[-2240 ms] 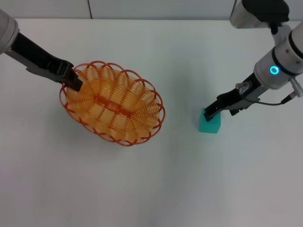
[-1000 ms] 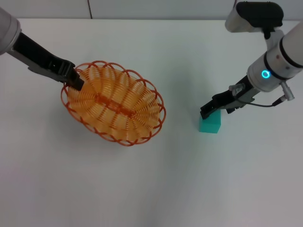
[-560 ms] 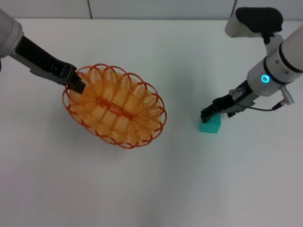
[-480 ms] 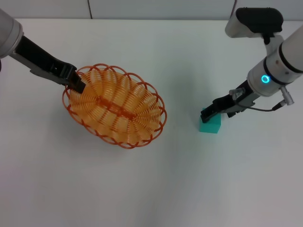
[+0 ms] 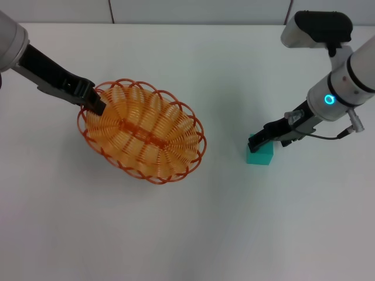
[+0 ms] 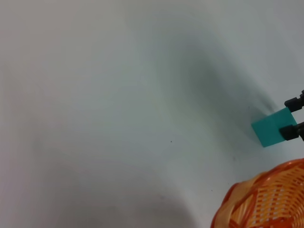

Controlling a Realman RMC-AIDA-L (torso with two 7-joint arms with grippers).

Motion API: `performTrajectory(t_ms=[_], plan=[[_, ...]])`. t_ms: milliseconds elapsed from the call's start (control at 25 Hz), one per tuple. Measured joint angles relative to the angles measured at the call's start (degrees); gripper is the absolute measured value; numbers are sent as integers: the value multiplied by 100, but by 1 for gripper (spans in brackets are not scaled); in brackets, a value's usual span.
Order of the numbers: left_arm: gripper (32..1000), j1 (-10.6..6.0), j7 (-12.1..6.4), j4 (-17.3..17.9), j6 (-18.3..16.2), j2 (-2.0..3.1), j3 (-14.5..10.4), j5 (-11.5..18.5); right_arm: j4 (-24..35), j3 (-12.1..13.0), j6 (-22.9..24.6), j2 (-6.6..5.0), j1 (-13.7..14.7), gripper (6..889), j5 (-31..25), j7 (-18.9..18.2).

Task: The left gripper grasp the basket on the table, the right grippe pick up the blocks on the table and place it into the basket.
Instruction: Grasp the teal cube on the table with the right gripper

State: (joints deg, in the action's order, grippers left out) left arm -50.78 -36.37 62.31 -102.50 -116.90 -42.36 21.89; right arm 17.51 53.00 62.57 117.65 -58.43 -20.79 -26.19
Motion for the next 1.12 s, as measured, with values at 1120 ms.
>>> performTrajectory(t_ms=[1120], plan=[[93,44,-20,-88,64,0,0,0,39,-521,153,-116,60,847,-11,31]])
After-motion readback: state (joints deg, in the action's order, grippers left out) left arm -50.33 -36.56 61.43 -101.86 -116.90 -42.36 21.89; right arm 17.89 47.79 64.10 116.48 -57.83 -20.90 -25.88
